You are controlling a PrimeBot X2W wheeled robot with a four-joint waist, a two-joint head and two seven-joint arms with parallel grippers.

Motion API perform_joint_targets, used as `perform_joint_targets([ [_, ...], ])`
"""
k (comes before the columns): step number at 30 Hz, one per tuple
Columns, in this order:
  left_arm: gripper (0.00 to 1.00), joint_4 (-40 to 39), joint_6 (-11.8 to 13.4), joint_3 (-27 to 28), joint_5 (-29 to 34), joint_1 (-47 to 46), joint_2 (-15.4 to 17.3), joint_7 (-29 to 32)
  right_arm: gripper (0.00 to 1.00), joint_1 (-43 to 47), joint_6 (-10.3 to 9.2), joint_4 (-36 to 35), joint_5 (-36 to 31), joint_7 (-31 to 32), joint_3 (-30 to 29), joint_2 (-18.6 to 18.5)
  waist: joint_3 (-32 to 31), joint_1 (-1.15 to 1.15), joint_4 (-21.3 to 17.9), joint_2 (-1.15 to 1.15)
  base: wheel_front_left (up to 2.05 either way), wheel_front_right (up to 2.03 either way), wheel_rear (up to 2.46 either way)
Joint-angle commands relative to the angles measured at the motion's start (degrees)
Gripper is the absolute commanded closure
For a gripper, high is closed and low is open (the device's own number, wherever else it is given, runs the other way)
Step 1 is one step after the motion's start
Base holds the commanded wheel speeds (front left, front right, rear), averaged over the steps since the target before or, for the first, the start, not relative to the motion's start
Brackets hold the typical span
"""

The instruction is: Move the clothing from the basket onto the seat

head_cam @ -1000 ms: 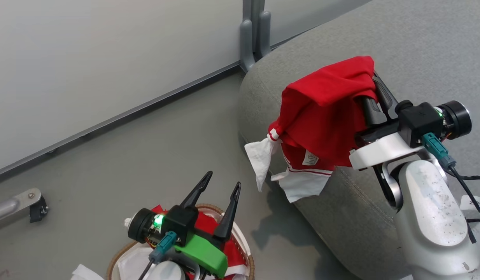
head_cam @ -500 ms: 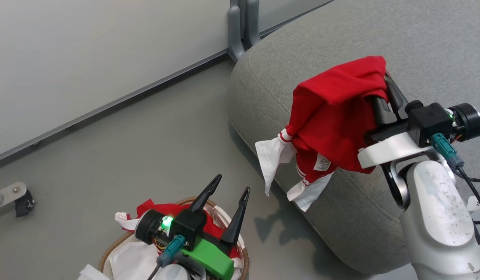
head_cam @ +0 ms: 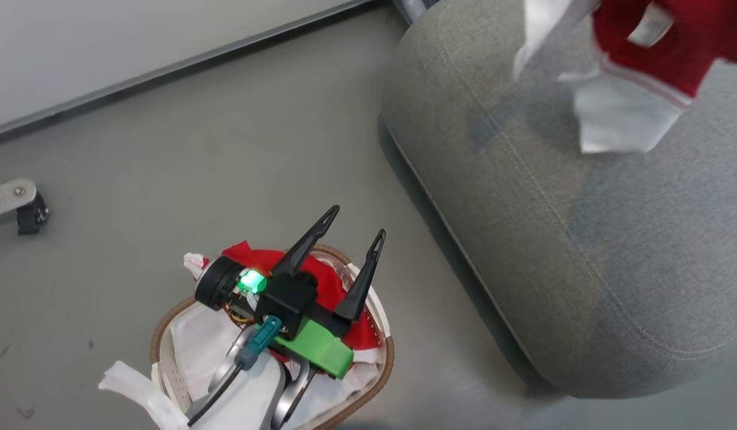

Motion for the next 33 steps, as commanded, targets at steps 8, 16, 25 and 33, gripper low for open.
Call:
perform_joint_targets([
  [8,0.00,-2.7,-0.1,1.1,2.0,-7.2,0.0,0.0,1.00,-12.9,-0.07,5.7,-2.0,0.0,-9.9,-7.5,17.5,0.00,9.2,0.00,0.00,0.00,0.00],
  [16,0.00,-3.4,-0.1,0.8,4.0,-11.2,-0.6,0.0,1.00,-11.4,-0.08,11.0,-4.5,-0.1,-15.0,-6.7,24.8,0.00,10.7,0.00,0.00,0.00,0.00],
  [25,0.00,-4.1,0.0,2.5,4.6,-12.2,0.4,0.0,1.00,-5.0,-0.08,15.0,-6.0,-0.1,-20.0,-1.3,28.0,0.00,9.5,0.00,0.00,0.00,0.00],
  [33,0.00,-3.6,0.0,2.6,4.9,-12.4,0.8,0.0,1.00,-0.3,-0.08,15.9,-6.3,-0.1,-21.2,1.3,28.0,0.00,8.3,0.00,0.00,0.00,0.00],
])
